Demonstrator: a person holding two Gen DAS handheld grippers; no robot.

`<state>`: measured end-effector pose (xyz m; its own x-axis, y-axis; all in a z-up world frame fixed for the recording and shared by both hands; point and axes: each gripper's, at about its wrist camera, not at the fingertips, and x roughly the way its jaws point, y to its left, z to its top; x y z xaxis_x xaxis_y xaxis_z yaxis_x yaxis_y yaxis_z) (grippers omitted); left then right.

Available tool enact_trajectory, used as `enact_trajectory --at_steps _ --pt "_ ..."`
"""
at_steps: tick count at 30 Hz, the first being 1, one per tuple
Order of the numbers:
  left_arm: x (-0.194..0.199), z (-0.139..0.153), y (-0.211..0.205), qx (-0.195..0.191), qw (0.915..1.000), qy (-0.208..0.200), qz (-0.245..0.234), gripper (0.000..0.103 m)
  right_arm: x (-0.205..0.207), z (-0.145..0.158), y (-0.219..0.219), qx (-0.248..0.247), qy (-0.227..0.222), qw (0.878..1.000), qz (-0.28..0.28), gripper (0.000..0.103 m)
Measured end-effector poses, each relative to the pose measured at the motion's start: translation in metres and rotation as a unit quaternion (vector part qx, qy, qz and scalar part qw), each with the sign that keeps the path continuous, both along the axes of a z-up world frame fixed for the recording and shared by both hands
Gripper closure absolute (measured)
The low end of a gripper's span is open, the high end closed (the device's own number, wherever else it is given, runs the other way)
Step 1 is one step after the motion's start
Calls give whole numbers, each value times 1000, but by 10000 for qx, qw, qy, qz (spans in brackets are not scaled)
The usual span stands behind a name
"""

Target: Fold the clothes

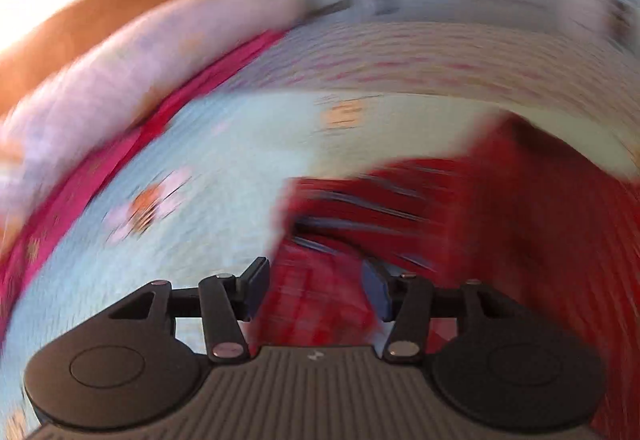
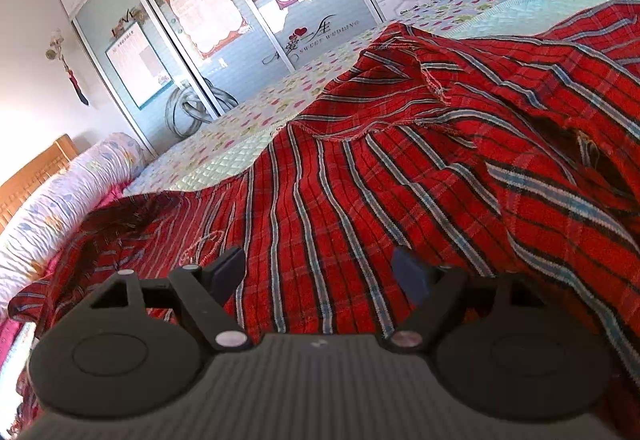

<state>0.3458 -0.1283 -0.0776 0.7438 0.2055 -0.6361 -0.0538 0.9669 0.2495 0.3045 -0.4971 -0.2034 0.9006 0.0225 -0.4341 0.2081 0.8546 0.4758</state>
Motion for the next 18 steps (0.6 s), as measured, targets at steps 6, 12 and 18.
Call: enact_trajectory --at_steps 6,12,18 --pt "-61 -30 -107 -314 9871 489 -1490 48 -4 25 15 -426 624 9963 417 18" --pt "-49 -86 -168 170 9765 1076 -1860 47 -67 32 -4 -563 1126 9876 938 21" --pt "-39 -108 -157 347 9837 986 -1464 9 -152 74 -82 481 404 9980 -74 14"
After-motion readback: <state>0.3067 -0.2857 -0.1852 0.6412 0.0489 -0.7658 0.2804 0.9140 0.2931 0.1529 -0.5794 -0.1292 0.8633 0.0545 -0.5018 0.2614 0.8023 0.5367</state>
